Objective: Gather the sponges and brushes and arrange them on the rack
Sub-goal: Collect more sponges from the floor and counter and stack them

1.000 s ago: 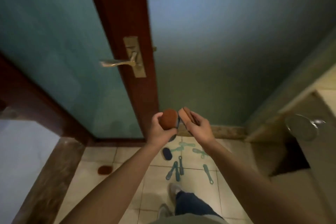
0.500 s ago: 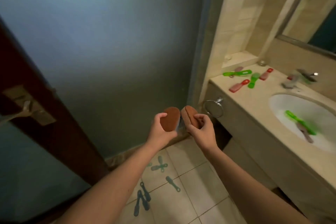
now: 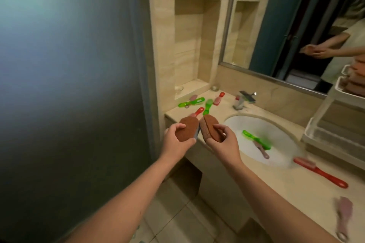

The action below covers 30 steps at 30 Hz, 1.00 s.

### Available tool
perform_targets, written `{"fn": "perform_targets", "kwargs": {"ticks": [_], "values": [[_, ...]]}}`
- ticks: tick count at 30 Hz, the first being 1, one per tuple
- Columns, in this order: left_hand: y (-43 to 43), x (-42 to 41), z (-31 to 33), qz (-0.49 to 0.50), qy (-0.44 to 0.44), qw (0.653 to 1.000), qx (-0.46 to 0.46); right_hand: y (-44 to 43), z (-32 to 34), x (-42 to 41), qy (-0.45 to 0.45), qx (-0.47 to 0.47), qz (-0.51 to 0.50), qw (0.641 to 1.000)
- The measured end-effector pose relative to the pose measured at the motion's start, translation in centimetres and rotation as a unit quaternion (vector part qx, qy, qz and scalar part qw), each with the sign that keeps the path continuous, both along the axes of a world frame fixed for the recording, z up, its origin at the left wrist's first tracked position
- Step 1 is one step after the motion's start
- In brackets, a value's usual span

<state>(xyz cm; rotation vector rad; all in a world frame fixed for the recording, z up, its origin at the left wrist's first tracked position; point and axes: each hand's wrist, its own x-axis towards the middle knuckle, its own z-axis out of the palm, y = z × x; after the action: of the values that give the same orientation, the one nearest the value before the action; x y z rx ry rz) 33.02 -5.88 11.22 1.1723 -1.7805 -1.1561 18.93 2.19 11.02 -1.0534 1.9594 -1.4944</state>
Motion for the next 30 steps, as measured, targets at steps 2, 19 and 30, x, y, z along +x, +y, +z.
{"fn": "perform_targets", "kwargs": {"ticks": [2,19,30], "values": [[0.0,-3.1,0.3,-0.008,0.003,1.000,-0.011,0.3,0.4,-2.9,-0.004,-0.015,-0.024,1.000],[-0.3,-25.8,3.9,-0.191,0.109,0.975,-0.016,4.7,5.7,-22.0,0.005,-0.079,-0.198,0.977],[-3.8,-40.9,9.1,-0.356,0.166,0.920,-0.013,3.5,12.1,-32.0,0.057,-0.121,-0.340,0.931]]}}
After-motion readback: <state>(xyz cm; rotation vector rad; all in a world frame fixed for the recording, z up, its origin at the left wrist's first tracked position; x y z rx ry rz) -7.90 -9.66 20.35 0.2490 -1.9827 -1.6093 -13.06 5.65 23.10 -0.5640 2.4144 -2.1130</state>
